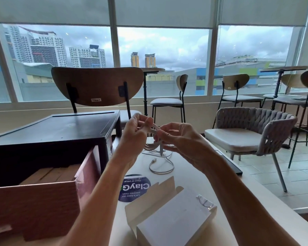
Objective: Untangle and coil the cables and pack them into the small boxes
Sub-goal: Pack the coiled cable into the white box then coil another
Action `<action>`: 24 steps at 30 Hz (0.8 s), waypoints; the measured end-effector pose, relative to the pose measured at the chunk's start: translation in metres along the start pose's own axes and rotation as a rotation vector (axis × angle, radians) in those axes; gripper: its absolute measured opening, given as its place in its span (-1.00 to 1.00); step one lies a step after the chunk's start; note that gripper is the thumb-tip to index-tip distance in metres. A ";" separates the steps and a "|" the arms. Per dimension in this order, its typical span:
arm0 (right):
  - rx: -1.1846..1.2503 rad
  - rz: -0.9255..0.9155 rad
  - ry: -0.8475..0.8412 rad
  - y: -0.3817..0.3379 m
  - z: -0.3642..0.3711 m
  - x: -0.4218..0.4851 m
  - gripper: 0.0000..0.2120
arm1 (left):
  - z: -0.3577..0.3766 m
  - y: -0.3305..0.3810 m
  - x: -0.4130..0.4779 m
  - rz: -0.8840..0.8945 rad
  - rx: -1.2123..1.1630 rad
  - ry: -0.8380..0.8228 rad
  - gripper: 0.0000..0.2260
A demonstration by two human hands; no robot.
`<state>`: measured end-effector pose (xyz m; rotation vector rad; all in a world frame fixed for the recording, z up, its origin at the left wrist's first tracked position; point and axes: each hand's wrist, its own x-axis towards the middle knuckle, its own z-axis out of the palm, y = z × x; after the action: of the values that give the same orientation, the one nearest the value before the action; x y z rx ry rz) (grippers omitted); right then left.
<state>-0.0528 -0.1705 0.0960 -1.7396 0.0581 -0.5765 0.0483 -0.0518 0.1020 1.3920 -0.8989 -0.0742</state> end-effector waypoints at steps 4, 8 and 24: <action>0.127 -0.008 0.028 0.002 -0.002 0.002 -0.82 | 0.000 0.001 0.001 -0.093 -0.096 -0.044 -0.86; 0.127 -0.004 -0.009 0.000 -0.004 0.001 -0.83 | -0.004 0.001 0.000 -0.105 -0.190 -0.022 -0.85; 0.300 0.040 0.150 0.004 -0.004 0.003 -0.86 | -0.006 0.000 0.000 -0.203 -0.106 -0.114 -0.86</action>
<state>-0.0511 -0.1758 0.0937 -1.3999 0.1063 -0.6510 0.0516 -0.0470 0.1026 1.3867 -0.8324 -0.3537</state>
